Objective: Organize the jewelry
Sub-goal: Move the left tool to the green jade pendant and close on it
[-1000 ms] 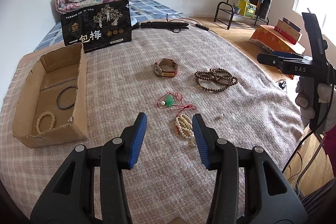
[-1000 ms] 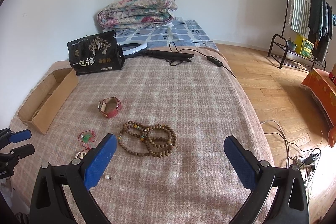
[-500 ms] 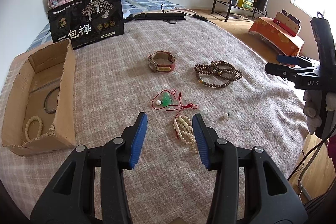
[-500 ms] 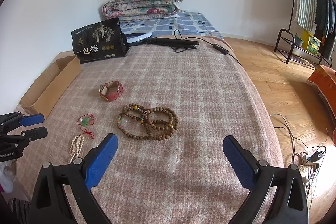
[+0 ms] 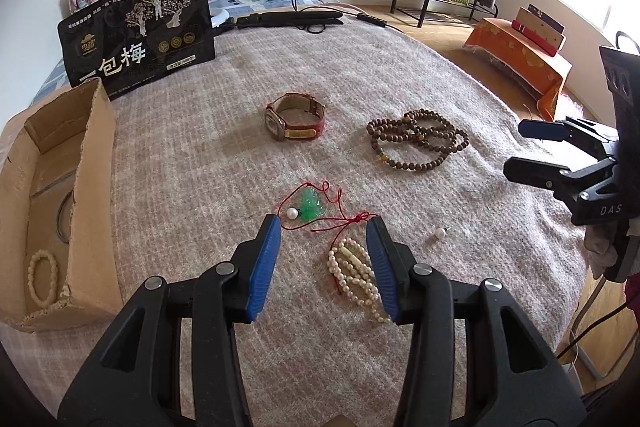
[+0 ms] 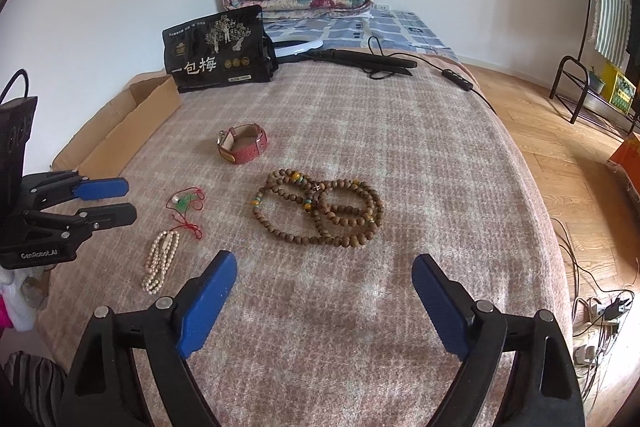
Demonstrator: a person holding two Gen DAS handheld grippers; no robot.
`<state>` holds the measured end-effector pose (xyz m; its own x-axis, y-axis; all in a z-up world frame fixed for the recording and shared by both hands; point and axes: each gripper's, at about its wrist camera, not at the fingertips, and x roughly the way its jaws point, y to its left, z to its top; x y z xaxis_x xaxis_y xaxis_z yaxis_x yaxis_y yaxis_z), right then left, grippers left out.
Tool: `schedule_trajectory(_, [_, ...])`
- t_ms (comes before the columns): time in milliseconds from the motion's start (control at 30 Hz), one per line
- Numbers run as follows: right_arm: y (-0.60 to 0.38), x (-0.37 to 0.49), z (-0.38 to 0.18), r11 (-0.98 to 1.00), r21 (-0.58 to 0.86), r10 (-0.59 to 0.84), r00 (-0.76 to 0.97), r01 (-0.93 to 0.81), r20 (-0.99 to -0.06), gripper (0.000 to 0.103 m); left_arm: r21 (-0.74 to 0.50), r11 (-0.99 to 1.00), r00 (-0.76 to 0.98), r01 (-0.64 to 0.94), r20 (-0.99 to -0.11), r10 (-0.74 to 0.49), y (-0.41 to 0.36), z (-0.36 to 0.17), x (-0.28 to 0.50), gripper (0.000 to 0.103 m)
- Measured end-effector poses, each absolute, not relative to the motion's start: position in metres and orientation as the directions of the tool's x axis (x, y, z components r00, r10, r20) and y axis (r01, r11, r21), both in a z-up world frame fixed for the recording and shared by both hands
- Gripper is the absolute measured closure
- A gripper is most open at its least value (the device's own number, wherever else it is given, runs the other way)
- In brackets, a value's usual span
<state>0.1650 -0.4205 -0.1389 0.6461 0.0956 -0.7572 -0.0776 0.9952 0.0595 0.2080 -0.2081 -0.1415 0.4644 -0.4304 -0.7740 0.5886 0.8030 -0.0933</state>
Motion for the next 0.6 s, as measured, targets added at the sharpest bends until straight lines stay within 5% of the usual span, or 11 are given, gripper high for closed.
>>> schedule_trajectory(600, [-0.392, 0.161, -0.155, 0.975, 0.098, 0.201, 0.604, -0.199, -0.771, 0.028, -0.091, 0.771, 0.353, 0.630, -0.851, -0.389, -0.240, -0.174, 0.257, 0.063])
